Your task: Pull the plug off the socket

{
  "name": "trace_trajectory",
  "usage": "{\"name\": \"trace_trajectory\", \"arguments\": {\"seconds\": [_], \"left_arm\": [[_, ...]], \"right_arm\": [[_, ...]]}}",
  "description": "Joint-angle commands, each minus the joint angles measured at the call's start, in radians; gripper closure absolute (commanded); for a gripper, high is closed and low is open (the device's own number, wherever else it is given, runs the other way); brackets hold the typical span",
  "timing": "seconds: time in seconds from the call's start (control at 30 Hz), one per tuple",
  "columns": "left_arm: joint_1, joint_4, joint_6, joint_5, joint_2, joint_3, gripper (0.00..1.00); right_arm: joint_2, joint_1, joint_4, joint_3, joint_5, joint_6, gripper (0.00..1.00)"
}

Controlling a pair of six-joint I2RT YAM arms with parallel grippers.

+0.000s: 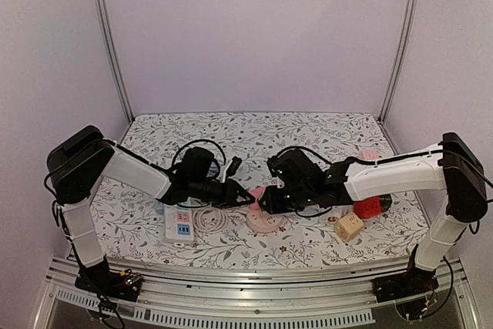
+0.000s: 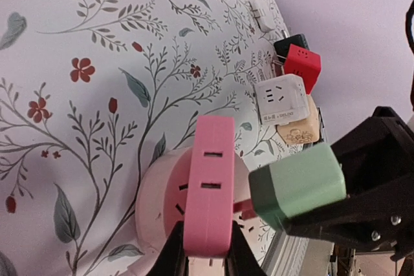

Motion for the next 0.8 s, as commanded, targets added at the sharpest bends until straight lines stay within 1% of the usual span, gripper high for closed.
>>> {"name": "trace_trajectory", "arguments": {"seconds": [0.0, 0.1, 0.2, 0.3, 0.4, 0.47, 0.6, 0.67, 0.77], "left_arm": [[0.002, -0.151, 0.044, -0.037, -0.005, -0.027, 0.97], [0.002, -0.159, 0.056, -0.035, -0.015, -0.026, 0.97], [0.002, -0.159, 0.074, -0.033, -0.036, -0.030, 0.98], [0.002, -0.158, 0.100, -0.027, -0.063, -0.033, 0.98], [0.001, -0.157, 0.130, -0.013, -0.087, -0.034, 0.97], [-0.001, -0.158, 0.154, -0.003, -0.097, -0.033, 0.97], [-0.008, -0.178, 0.218, 0.015, -0.114, -0.023, 0.98], [-0.016, -0.214, 0.259, 0.009, -0.126, -0.012, 0.98], [-0.047, -0.309, 0.342, -0.042, -0.156, 0.015, 0.97]], "right_arm": [[-0.031, -0.049, 0.006, -0.010, 0.002, 0.072, 0.95], [-0.033, -0.049, 0.004, -0.019, 0.023, 0.066, 0.95], [-0.071, -0.058, -0.041, -0.030, 0.099, 0.028, 0.94], [-0.110, -0.103, -0.107, -0.037, 0.157, -0.010, 0.94], [-0.149, -0.172, -0.159, -0.056, 0.187, -0.041, 0.93], [-0.158, -0.232, -0.176, -0.066, 0.171, -0.061, 0.91], [-0.112, -0.357, -0.181, -0.065, 0.093, -0.099, 0.90], [-0.070, -0.407, -0.181, -0.057, 0.075, -0.111, 0.90], [-0.035, -0.441, -0.178, -0.048, 0.057, -0.122, 0.88]]}}
